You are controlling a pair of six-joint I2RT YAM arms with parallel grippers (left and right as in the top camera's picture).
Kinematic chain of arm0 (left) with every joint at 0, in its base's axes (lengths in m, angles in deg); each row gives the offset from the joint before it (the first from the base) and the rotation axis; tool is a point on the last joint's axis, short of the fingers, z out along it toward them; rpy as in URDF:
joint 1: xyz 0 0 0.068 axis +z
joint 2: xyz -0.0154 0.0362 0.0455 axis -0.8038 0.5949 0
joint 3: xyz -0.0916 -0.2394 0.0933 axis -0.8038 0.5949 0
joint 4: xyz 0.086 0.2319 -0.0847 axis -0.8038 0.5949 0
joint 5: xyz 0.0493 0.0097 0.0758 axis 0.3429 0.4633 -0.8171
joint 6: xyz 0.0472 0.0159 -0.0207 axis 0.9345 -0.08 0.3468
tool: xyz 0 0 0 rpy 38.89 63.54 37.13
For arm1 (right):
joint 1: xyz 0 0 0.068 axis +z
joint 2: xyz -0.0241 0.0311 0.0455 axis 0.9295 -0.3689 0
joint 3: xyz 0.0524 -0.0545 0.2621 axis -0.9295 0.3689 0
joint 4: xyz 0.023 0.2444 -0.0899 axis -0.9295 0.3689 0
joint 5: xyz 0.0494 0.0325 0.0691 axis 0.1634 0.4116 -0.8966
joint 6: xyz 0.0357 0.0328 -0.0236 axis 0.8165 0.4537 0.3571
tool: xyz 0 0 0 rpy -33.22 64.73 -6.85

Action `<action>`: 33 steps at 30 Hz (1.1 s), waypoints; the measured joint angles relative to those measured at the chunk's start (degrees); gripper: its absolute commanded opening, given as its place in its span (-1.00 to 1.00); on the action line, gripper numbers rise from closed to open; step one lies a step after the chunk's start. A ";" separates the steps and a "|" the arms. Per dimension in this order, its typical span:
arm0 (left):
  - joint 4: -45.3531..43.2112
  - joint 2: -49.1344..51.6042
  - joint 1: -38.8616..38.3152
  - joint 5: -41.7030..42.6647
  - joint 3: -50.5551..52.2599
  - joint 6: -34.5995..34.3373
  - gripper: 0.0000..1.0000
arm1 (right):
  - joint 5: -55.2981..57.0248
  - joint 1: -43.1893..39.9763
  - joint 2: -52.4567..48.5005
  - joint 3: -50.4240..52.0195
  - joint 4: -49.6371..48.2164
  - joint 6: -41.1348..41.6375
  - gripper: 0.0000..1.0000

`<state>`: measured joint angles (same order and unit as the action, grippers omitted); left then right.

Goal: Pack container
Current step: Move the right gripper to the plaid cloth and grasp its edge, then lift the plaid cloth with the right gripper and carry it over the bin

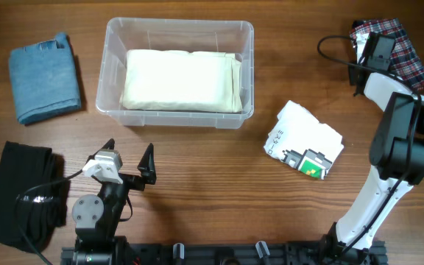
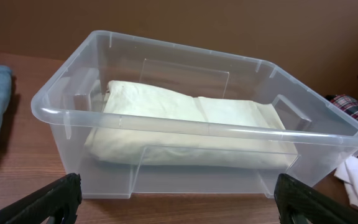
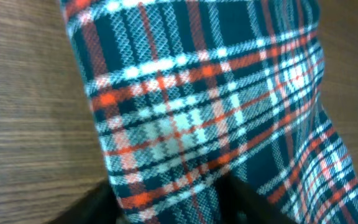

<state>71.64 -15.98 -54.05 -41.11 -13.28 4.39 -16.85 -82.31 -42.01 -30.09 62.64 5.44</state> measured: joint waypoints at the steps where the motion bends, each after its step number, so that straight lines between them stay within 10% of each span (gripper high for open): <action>1: 0.00 0.00 0.00 0.00 0.00 0.00 1.00 | 0.11 -0.11 -0.15 -0.02 -0.07 -0.09 -0.29; 9: 0.00 0.00 0.00 0.00 0.00 0.00 1.00 | 0.81 -0.07 -0.17 -0.28 -0.11 1.42 -0.92; 33: 0.00 0.00 0.00 0.00 0.00 0.00 0.99 | -5.11 11.02 16.68 0.57 15.87 10.60 -0.92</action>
<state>71.64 -15.98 -54.05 -41.11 -13.28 4.39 -21.96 -71.29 -25.33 -29.52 78.51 16.04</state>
